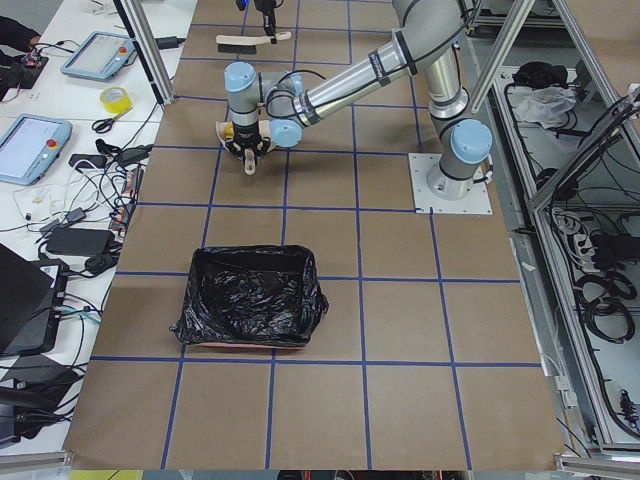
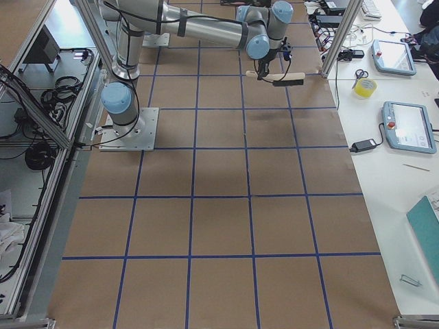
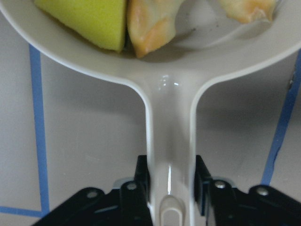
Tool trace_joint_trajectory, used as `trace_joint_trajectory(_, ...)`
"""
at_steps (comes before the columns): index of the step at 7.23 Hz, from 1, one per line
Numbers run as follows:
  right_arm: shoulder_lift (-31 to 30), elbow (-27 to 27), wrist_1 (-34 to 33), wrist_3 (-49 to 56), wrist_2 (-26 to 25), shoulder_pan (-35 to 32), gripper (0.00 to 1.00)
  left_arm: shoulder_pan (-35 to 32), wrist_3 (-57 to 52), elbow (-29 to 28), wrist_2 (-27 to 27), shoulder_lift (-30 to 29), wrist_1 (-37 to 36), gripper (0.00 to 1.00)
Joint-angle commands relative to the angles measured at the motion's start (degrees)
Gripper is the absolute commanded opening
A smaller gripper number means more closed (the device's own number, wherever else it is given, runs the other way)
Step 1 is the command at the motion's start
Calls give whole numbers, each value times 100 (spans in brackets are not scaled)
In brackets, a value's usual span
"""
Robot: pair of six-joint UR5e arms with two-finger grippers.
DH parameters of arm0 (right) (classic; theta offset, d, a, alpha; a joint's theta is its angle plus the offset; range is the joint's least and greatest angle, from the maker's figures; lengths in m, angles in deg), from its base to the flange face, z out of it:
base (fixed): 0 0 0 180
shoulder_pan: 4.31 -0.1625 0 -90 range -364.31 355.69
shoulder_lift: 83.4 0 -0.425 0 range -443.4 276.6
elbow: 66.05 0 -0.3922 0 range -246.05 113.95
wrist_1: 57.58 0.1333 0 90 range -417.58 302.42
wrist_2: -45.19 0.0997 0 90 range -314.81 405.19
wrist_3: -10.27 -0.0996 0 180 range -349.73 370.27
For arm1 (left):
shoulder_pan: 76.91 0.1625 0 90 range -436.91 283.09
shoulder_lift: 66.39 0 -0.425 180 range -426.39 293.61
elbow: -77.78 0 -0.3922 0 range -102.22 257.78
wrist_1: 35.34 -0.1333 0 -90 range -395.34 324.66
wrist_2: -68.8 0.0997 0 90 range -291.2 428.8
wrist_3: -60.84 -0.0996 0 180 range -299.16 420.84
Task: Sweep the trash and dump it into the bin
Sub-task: 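Lift the dustpan toward the bin with the left gripper while the right withdraws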
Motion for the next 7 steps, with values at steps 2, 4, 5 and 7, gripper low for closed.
trace_joint_trajectory(2, -185, 562, -371, 1613, 8, 1377, 0, 887, -544, -1400, -233, 253, 2057, 0)
trace_joint_trajectory(4, -141, 1089, -1133, 2065, 8, 1800, 0, 1686, -1927, -2194, -242, 87, 2564, 0)
trace_joint_trajectory(5, -115, 1283, -1389, 2065, -26, 1819, 0, 2125, -2544, -2275, -224, 60, 2704, 0)
trace_joint_trajectory(7, -114, 1634, -1391, 2004, -27, 1819, 0, 3091, -3898, -2433, -198, -115, 2644, 0)
